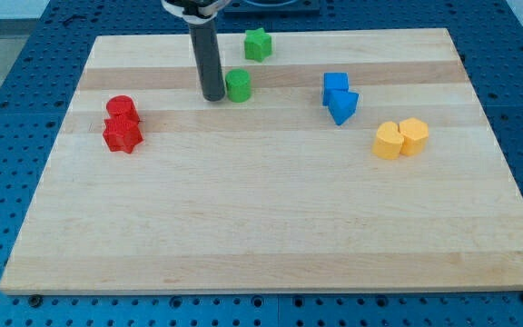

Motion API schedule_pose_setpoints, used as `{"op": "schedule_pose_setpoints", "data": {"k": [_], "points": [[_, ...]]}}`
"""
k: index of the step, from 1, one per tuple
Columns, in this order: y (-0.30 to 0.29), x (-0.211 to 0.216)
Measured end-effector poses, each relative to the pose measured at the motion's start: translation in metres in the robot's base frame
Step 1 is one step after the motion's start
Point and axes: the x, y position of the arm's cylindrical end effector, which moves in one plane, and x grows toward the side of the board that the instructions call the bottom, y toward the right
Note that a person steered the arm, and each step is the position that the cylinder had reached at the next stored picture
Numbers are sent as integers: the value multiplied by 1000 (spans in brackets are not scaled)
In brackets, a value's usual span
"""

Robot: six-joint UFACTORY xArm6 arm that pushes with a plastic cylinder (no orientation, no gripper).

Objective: Move the green circle to the green star

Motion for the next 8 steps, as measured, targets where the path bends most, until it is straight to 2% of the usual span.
{"op": "schedule_pose_setpoints", "data": {"k": [1,4,6,8], "points": [[25,-5],[40,9],[40,-7],[41,-5]]}}
